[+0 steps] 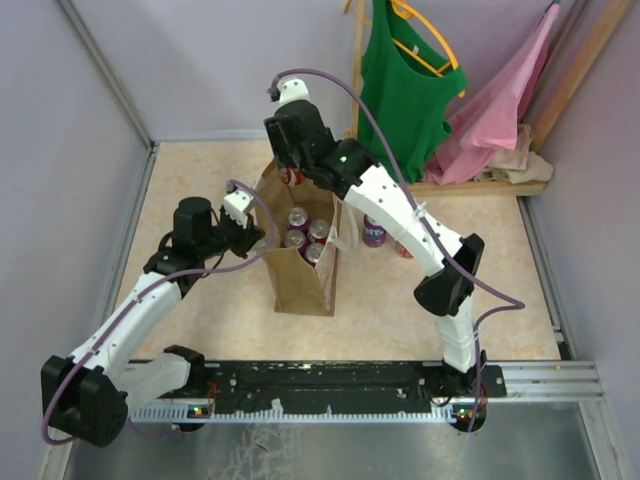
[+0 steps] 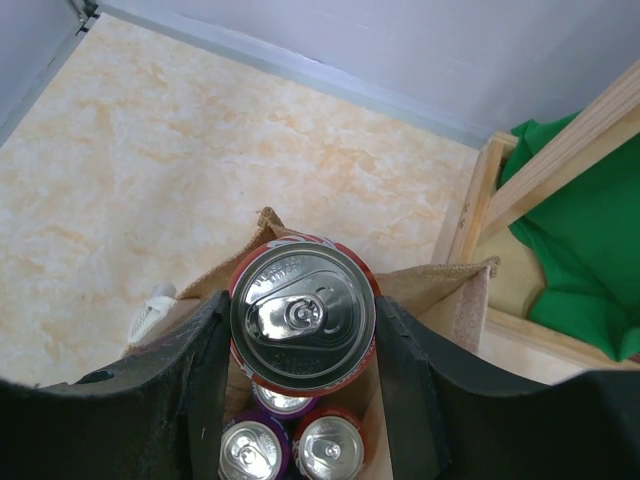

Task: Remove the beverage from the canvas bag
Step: Take out the drink from the canvas bag, then place the drink at the center of the board.

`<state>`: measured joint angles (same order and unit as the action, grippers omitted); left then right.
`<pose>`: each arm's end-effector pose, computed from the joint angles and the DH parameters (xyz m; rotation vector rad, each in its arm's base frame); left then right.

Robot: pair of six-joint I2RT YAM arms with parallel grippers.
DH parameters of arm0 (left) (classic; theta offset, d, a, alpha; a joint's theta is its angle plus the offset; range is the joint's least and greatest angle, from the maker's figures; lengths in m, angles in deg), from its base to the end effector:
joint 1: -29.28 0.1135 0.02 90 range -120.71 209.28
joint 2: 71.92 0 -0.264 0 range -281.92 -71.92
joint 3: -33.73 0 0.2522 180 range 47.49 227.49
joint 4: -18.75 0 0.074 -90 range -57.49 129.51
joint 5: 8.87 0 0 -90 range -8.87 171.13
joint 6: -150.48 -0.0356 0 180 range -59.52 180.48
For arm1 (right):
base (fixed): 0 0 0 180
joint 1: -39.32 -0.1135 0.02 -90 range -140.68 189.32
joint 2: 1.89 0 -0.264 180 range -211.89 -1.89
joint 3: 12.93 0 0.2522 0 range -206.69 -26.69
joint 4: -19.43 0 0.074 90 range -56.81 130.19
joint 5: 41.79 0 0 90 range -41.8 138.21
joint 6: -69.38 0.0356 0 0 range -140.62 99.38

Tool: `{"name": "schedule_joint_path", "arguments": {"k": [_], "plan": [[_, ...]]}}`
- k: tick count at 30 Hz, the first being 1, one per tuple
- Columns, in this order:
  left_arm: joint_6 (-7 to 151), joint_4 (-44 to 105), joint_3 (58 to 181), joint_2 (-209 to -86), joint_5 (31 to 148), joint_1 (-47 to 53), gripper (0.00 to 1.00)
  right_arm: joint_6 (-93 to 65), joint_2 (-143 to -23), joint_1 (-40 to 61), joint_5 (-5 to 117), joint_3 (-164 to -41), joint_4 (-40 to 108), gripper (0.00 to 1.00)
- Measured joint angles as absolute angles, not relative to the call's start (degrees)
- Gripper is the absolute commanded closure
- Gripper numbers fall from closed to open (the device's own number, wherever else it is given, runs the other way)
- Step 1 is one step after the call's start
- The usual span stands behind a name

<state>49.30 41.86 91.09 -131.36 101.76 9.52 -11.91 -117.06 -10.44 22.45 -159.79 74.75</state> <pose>0.2168 -0.0912 0.2860 0.7547 1.8624 -0.4571 0.2987 0.3290 0.4424 -0.4055 1.9044 0.2308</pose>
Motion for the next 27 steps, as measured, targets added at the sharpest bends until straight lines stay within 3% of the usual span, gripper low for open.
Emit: {"name": "schedule_joint_path", "arguments": {"k": [11, 19, 27], "plan": [[49.3, 41.7, 91.1, -131.4, 101.8, 9.5, 0.91, -17.6, -100.9, -10.8, 12.5, -146.7, 64.9, 1.00], [49.3, 41.7, 91.1, -131.4, 102.3, 9.5, 0.90, -23.7, -88.8, -10.7, -1.2, -138.6, 55.3, 1.00], [49.3, 41.5, 91.1, -131.4, 103.1, 9.5, 0.90, -19.5, -81.8, -6.0, -10.6, -125.6, 58.8, 1.00]]}}
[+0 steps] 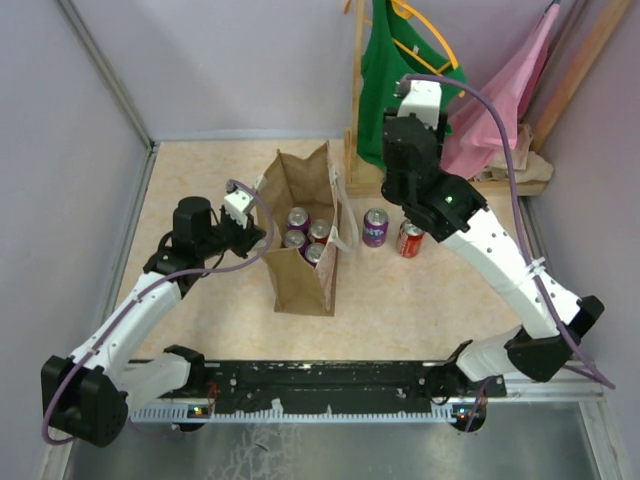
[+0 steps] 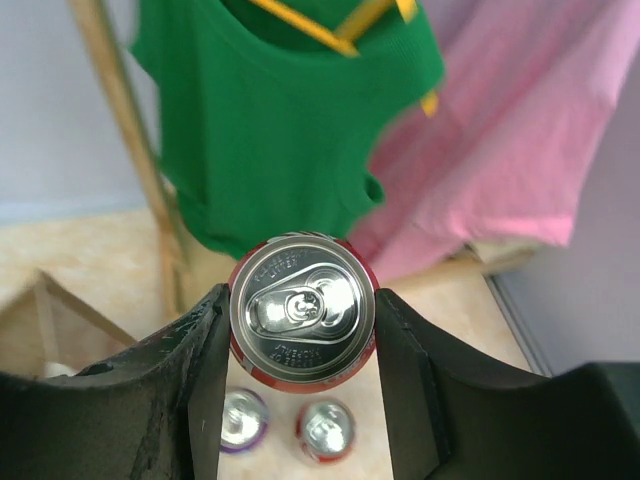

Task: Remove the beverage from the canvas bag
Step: Place the drink at the center of the board.

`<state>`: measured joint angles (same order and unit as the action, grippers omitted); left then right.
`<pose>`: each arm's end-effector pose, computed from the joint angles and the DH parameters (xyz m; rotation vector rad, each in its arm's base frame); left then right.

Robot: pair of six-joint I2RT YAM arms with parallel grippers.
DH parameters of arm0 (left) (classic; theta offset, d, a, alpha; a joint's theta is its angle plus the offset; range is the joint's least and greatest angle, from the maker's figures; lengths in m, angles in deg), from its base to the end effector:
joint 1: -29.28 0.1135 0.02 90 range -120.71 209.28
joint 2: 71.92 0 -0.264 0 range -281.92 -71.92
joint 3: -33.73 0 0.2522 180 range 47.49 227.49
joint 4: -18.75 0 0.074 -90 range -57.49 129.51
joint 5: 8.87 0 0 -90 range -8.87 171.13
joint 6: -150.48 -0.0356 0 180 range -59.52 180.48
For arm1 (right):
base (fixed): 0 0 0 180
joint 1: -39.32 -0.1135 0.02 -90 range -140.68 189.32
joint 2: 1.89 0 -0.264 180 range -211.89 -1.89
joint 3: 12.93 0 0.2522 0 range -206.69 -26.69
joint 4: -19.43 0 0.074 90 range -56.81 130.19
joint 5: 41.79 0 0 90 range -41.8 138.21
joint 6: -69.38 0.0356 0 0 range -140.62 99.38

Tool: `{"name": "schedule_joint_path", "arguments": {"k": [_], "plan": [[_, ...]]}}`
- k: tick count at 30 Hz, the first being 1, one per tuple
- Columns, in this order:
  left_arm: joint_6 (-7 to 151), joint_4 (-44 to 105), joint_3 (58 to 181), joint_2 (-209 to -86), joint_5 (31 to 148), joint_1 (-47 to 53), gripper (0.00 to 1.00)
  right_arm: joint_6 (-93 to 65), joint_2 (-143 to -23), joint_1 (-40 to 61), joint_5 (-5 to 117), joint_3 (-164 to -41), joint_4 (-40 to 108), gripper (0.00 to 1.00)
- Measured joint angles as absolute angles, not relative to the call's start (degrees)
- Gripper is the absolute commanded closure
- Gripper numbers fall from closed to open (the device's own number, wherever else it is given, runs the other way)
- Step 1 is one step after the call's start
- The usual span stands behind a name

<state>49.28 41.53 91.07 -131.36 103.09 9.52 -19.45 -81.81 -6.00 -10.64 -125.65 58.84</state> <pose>0.2166 -0.0919 0.2866 0.7680 1.8502 -0.4794 0.2168 0.1760 0.4994 0.1313 1.6306 -0.2437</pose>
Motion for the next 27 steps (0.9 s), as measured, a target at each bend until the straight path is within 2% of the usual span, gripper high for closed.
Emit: {"name": "schedule_joint_path", "arguments": {"k": [7, 15, 27], "plan": [[49.1, 41.5, 91.1, -131.4, 103.8, 9.5, 0.90, -8.1, -73.0, 0.6, -13.3, -108.8, 67.3, 1.00], [49.1, 41.4, 91.1, -131.4, 104.8, 9.5, 0.90, 1.4, -61.6, 4.7, -14.1, -87.7, 66.9, 1.00], [49.1, 41.1, 91.1, -131.4, 105.5, 9.5, 0.90, 3.1, -55.5, 8.2, -12.8, -63.4, 48.7, 1.00]]}}
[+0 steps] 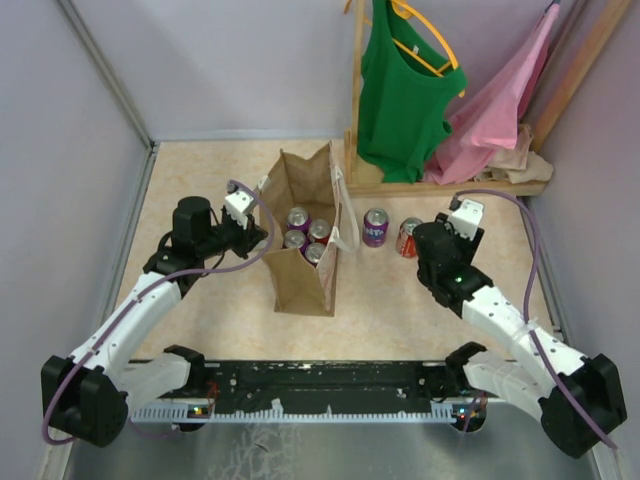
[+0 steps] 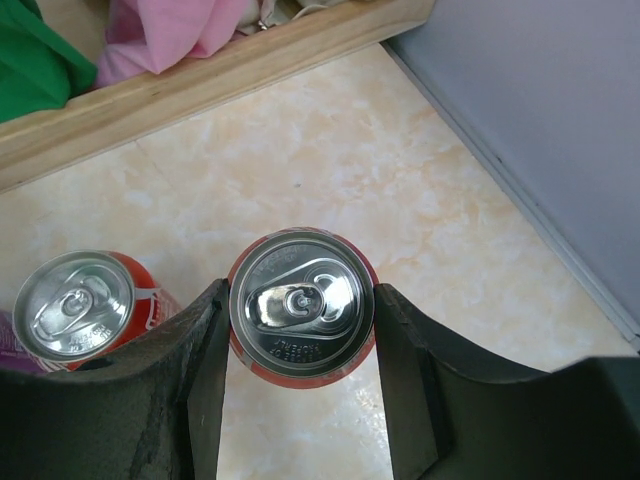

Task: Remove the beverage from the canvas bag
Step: Place the drink at the center of the board.

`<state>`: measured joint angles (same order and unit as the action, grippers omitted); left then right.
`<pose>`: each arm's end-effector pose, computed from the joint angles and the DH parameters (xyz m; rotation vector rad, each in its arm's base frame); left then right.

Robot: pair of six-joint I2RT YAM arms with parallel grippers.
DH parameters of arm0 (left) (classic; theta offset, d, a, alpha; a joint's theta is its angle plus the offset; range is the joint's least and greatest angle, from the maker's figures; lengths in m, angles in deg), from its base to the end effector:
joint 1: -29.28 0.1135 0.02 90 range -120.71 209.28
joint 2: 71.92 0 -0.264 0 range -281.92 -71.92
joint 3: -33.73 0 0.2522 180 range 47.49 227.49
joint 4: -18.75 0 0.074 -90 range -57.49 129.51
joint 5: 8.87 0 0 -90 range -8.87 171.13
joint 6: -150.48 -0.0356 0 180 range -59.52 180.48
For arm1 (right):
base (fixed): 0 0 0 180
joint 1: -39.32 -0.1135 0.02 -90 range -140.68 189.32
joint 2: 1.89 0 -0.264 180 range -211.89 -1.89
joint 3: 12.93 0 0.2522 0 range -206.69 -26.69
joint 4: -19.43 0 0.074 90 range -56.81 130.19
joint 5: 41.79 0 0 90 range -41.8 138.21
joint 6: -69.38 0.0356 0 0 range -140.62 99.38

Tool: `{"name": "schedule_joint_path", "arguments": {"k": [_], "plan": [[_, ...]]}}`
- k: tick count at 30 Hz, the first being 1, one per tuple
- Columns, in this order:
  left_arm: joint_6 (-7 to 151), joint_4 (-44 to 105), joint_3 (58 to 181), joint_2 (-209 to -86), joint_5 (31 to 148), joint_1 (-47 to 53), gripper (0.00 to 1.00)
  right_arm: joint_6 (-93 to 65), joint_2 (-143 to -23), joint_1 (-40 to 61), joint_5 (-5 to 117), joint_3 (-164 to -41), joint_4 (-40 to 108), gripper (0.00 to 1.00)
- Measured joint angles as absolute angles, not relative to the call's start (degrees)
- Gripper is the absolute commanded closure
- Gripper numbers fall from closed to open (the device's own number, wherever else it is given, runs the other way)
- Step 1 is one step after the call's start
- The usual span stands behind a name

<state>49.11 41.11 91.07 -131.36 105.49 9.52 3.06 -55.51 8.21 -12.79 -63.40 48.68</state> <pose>0.2159 -0.0932 0.2875 0.7943 1.8290 -0.5182 0.1807 0.0727 0.2633 0.4573 1.8033 -0.4779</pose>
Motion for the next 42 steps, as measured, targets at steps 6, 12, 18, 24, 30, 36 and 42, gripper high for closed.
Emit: {"name": "schedule_joint_path", "arguments": {"k": [6, 12, 18, 24, 30, 36, 42], "plan": [[49.1, 41.1, 91.1, -131.4, 105.6, 9.5, 0.90, 3.6, -56.1, 14.5, -7.7, -60.8, 42.6, 1.00], [49.3, 41.0, 91.1, -131.4, 105.6, 9.5, 0.90, 4.7, -63.0, 19.2, -3.3, -62.0, 39.4, 1.00], [49.8, 41.0, 91.1, -131.4, 105.6, 9.5, 0.88, 8.0, -70.7, 20.3, -0.1, -67.1, 42.2, 1.00], [50.0, 41.0, 91.1, -131.4, 105.6, 9.5, 0.86, 10.0, -72.1, 20.3, 0.5, -69.8, 44.4, 0.76], [50.0, 40.9, 91.1, -131.5, 105.6, 9.5, 0.85, 11.5, -73.3, 20.4, 0.5, -70.7, 47.3, 0.74], [50.0, 40.6, 91.1, -131.7, 105.6, 9.5, 0.84, 13.1, -75.6, 20.4, 0.2, -72.1, 49.9, 0.30], [50.0, 40.6, 91.1, -131.8, 105.6, 9.5, 0.82, 13.9, -76.3, 20.4, 0.1, -73.8, 50.4, 0.11]]}}
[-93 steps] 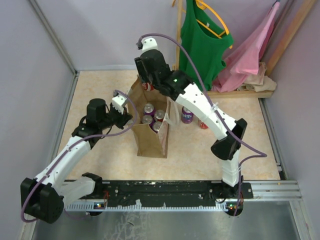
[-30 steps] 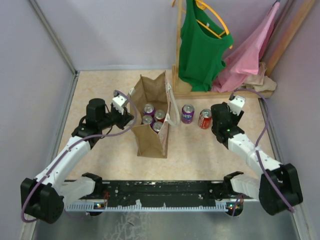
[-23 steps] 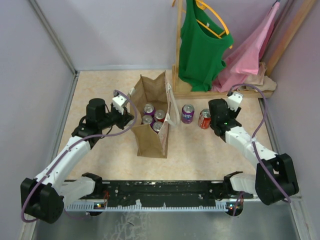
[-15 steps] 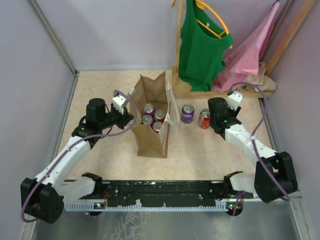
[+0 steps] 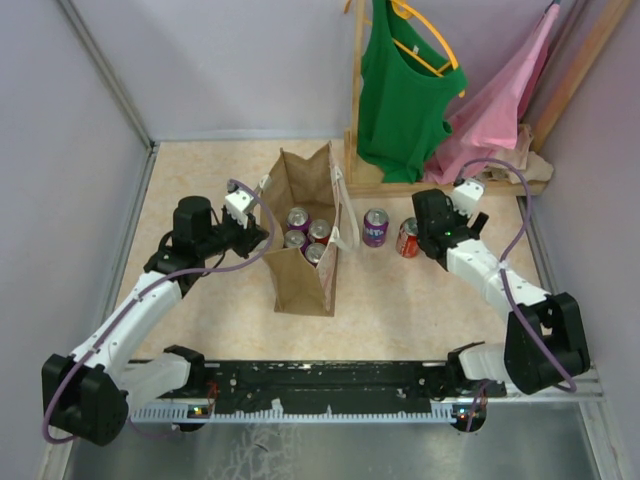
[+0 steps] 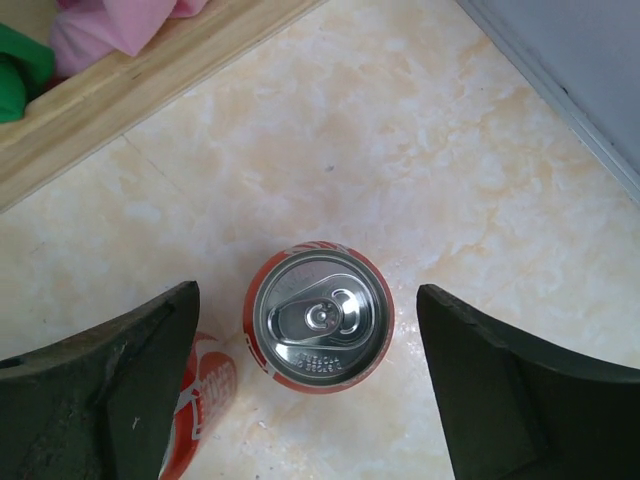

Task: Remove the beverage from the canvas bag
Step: Place the drink at the center of the board.

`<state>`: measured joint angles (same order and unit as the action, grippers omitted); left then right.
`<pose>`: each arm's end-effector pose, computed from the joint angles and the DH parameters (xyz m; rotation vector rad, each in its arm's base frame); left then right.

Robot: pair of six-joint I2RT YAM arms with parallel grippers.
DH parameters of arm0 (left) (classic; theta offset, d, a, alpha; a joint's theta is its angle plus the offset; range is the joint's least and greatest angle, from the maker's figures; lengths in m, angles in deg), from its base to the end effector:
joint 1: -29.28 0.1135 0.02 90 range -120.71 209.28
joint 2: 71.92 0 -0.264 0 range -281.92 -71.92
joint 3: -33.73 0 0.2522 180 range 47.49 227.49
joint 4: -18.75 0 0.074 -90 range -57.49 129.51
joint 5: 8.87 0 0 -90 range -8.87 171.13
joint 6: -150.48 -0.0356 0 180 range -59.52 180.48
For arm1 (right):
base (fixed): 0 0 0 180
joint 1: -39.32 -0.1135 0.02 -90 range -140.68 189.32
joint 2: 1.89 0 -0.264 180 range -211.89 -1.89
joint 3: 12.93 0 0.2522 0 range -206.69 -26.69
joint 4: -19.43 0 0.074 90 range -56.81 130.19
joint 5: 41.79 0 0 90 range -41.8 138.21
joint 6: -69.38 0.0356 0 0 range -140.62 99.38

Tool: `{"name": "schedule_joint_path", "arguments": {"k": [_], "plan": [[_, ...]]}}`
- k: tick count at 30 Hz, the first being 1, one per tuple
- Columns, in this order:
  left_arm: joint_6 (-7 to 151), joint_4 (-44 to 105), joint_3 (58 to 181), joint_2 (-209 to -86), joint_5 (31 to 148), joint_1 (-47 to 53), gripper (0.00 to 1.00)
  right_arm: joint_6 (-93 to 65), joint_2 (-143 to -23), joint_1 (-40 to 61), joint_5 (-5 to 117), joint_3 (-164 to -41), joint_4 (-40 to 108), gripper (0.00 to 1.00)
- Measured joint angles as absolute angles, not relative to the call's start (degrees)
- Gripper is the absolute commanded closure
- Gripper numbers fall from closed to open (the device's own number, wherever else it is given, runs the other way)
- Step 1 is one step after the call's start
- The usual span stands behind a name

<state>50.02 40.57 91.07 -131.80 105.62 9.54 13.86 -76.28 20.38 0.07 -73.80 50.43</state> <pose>0.2175 -0.0937 0.2868 0.7812 1.8343 -0.5301 0.2582 0.0606 0.2403 0.6576 1.9798 -0.4319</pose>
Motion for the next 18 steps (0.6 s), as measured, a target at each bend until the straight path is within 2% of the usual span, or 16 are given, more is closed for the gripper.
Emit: {"name": "schedule_joint_path", "arguments": {"k": [4, 7, 10, 11, 14, 18], "plan": [[50.1, 40.5, 91.1, -131.8, 105.6, 9.5, 0.82, 13.9, -76.3, 20.4, -0.1, -75.7, 51.7, 0.11], [50.1, 40.5, 91.1, -131.8, 105.6, 9.5, 0.82, 13.3, -75.9, 20.3, -0.1, -78.4, 53.2, 0.17], [50.1, 40.5, 91.1, -131.8, 105.6, 9.5, 0.82, 10.4, -74.2, 18.9, -0.9, -82.9, 54.5, 0.29], [50.1, 40.5, 91.1, -131.8, 105.6, 9.5, 0.82, 9.3, -73.5, 18.0, -1.2, -84.6, 54.7, 0.36], [50.1, 40.4, 91.1, -131.8, 105.6, 9.5, 0.89, 5.0, -71.9, 13.1, -2.1, -91.7, 55.5, 0.51], [50.2, 40.4, 91.1, -131.8, 105.9, 9.5, 1.00, -0.3, -73.0, 5.1, -1.2, -104.3, 56.0, 0.58]]}}
